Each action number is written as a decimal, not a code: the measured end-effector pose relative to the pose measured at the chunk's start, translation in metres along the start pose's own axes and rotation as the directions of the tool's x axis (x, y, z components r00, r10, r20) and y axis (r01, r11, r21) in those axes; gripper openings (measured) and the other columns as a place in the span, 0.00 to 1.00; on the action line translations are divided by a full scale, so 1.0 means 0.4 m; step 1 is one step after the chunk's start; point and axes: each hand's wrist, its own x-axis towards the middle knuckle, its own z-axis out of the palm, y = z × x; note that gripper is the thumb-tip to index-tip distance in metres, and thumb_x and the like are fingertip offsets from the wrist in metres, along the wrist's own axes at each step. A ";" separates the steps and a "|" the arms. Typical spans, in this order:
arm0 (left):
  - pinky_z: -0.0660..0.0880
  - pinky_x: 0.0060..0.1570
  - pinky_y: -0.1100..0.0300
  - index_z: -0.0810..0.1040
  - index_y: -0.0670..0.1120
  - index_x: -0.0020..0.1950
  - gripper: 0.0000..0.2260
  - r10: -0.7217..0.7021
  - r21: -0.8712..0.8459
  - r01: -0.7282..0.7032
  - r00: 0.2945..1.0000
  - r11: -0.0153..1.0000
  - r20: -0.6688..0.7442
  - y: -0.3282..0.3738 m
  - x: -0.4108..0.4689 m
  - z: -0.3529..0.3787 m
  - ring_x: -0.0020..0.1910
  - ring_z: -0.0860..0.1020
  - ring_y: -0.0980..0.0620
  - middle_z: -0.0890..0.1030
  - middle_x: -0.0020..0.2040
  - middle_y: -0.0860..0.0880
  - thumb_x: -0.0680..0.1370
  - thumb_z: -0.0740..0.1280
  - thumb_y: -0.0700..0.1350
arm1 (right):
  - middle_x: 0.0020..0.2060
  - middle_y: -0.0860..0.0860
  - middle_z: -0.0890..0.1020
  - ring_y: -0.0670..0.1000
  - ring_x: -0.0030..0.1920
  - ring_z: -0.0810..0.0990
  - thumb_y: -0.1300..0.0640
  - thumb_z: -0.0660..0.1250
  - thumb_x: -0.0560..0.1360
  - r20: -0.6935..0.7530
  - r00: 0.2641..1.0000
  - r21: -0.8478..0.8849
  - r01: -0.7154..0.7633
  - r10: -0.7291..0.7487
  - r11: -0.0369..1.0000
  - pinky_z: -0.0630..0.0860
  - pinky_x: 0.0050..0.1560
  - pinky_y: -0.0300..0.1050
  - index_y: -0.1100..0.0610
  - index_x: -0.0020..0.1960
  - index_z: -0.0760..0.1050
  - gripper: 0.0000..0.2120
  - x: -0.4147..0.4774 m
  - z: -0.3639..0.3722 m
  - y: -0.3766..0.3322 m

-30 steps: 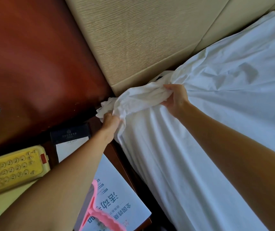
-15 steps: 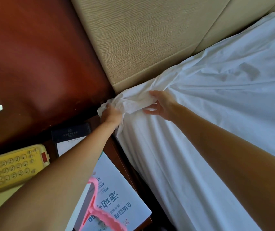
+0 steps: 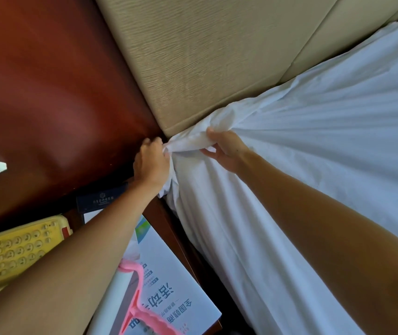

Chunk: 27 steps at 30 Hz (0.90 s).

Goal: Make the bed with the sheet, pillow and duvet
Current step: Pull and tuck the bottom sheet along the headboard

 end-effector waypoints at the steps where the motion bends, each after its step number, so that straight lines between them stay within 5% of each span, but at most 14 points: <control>1: 0.71 0.51 0.47 0.73 0.38 0.57 0.10 0.012 0.017 -0.011 1.000 1.000 -0.016 -0.006 -0.008 0.008 0.56 0.74 0.37 0.72 0.60 0.39 0.79 0.61 0.41 | 0.55 0.56 0.73 0.56 0.61 0.73 0.61 0.60 0.79 -0.013 1.000 -0.037 -0.007 0.007 0.999 0.74 0.58 0.49 0.64 0.68 0.65 0.18 0.005 -0.009 0.007; 4: 0.74 0.42 0.51 0.73 0.39 0.54 0.11 0.318 0.147 -0.294 0.931 0.944 -0.181 -0.011 -0.042 0.047 0.47 0.76 0.39 0.75 0.52 0.39 0.72 0.64 0.32 | 0.48 0.56 0.77 0.55 0.51 0.79 0.57 0.62 0.78 -0.119 0.988 -0.325 0.054 -0.098 0.944 0.78 0.54 0.51 0.61 0.57 0.73 0.11 0.005 -0.023 0.009; 7: 0.71 0.41 0.56 0.74 0.41 0.53 0.16 0.598 0.170 -0.575 0.787 0.800 -0.152 0.008 -0.065 0.091 0.43 0.77 0.45 0.79 0.47 0.42 0.69 0.55 0.34 | 0.35 0.58 0.82 0.58 0.42 0.82 0.52 0.64 0.76 -0.213 0.885 -0.725 0.142 -0.414 0.675 0.78 0.51 0.55 0.56 0.35 0.69 0.13 -0.005 -0.049 0.000; 9: 0.75 0.47 0.53 0.76 0.39 0.59 0.19 0.581 0.134 -0.575 0.814 0.807 -0.012 0.024 -0.064 0.105 0.49 0.80 0.43 0.80 0.54 0.41 0.72 0.53 0.38 | 0.37 0.61 0.83 0.60 0.42 0.81 0.54 0.64 0.76 -0.115 0.793 -0.877 0.202 -0.599 0.436 0.77 0.48 0.54 0.62 0.37 0.71 0.14 -0.025 -0.074 0.003; 11: 0.71 0.61 0.46 0.67 0.37 0.70 0.22 0.479 0.160 -0.492 0.870 0.856 0.114 0.037 -0.063 0.110 0.66 0.73 0.41 0.70 0.69 0.38 0.78 0.52 0.42 | 0.44 0.61 0.83 0.61 0.46 0.81 0.59 0.64 0.76 0.123 0.702 -0.914 0.356 -0.701 0.196 0.77 0.48 0.56 0.66 0.47 0.76 0.09 -0.037 -0.105 0.016; 13: 0.54 0.72 0.46 0.51 0.42 0.77 0.25 0.381 0.164 -0.423 0.894 0.891 0.235 0.035 -0.055 0.121 0.77 0.53 0.46 0.51 0.78 0.43 0.82 0.49 0.48 | 0.59 0.60 0.79 0.60 0.59 0.77 0.60 0.62 0.76 0.343 0.709 -0.893 0.450 -0.616 0.021 0.74 0.59 0.53 0.63 0.62 0.74 0.15 -0.042 -0.119 0.025; 15: 0.44 0.73 0.48 0.43 0.46 0.78 0.26 0.314 0.070 -0.353 0.893 0.933 0.322 0.034 -0.039 0.119 0.77 0.43 0.51 0.42 0.78 0.48 0.83 0.49 0.51 | 0.71 0.56 0.68 0.56 0.73 0.63 0.57 0.57 0.76 0.448 0.763 -0.883 0.458 -0.466 -0.101 0.60 0.71 0.52 0.58 0.73 0.64 0.25 -0.027 -0.133 0.029; 17: 0.41 0.73 0.49 0.41 0.47 0.77 0.27 0.265 -0.030 -0.274 0.886 0.961 0.381 0.035 -0.012 0.119 0.77 0.41 0.53 0.40 0.78 0.50 0.83 0.49 0.52 | 0.76 0.51 0.56 0.51 0.77 0.50 0.55 0.53 0.77 0.442 0.832 -0.896 0.395 -0.336 -0.202 0.45 0.74 0.54 0.54 0.77 0.52 0.29 -0.010 -0.136 0.021; 20: 0.40 0.74 0.53 0.40 0.47 0.77 0.28 0.247 -0.069 -0.242 0.859 0.968 0.449 0.029 0.021 0.128 0.77 0.41 0.55 0.40 0.78 0.50 0.82 0.49 0.53 | 0.77 0.47 0.48 0.49 0.77 0.43 0.52 0.50 0.80 0.350 0.915 -0.911 0.282 -0.202 -0.300 0.37 0.74 0.56 0.50 0.77 0.43 0.28 0.032 -0.134 0.009; 27: 0.47 0.75 0.55 0.45 0.52 0.78 0.28 0.218 -0.209 -0.136 0.866 0.968 0.450 0.025 0.051 0.134 0.77 0.48 0.53 0.49 0.78 0.53 0.81 0.53 0.54 | 0.74 0.48 0.58 0.51 0.75 0.51 0.46 0.45 0.80 0.268 0.951 -0.868 0.169 -0.155 -0.466 0.36 0.73 0.58 0.51 0.77 0.48 0.26 0.089 -0.113 -0.009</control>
